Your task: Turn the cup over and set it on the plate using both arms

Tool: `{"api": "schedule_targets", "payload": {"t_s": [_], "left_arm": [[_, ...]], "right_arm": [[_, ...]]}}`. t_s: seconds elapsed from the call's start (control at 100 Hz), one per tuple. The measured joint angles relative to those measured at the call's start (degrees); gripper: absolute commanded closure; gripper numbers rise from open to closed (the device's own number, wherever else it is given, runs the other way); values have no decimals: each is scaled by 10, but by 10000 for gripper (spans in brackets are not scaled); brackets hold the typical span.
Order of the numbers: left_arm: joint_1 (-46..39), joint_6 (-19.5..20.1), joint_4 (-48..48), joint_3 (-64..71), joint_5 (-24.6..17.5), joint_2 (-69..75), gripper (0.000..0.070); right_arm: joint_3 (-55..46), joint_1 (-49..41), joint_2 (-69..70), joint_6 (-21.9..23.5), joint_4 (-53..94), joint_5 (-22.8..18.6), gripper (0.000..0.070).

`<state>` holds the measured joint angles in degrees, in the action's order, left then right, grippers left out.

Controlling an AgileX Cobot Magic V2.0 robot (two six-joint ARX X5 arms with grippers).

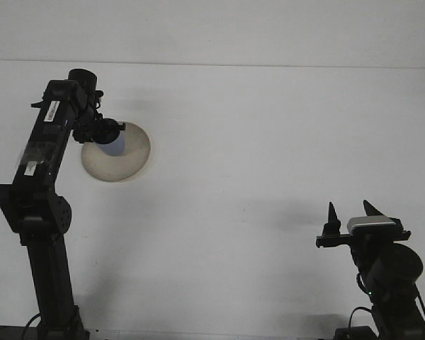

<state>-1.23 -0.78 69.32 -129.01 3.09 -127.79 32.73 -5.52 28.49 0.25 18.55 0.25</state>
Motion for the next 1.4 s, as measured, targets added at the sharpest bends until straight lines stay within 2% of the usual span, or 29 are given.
{"api": "schedule_targets", "payload": {"t_s": [0.08,0.39,0.49,0.55,0.67,0.75,1.4], "left_arm": [[0,0,-3,2,-17,0,695],[-5,0,-8,13,-18,-20,694],[-7,0,-7,13,-20,-21,667],[-7,-1,-7,13,-19,-21,585],[-6,-3,-11,13,-19,-26,347],[-7,-6,-10,14,-19,-27,268],[-17,-16,7,-10,-19,17,266]], "right_arm": [[0,0,0,0,0,0,189],[0,0,0,0,0,0,189],[0,0,0,0,0,9,189],[0,0,0,0,0,15,189],[0,0,0,0,0,15,189],[0,0,0,0,0,15,189],[0,0,0,0,0,15,189]]}}
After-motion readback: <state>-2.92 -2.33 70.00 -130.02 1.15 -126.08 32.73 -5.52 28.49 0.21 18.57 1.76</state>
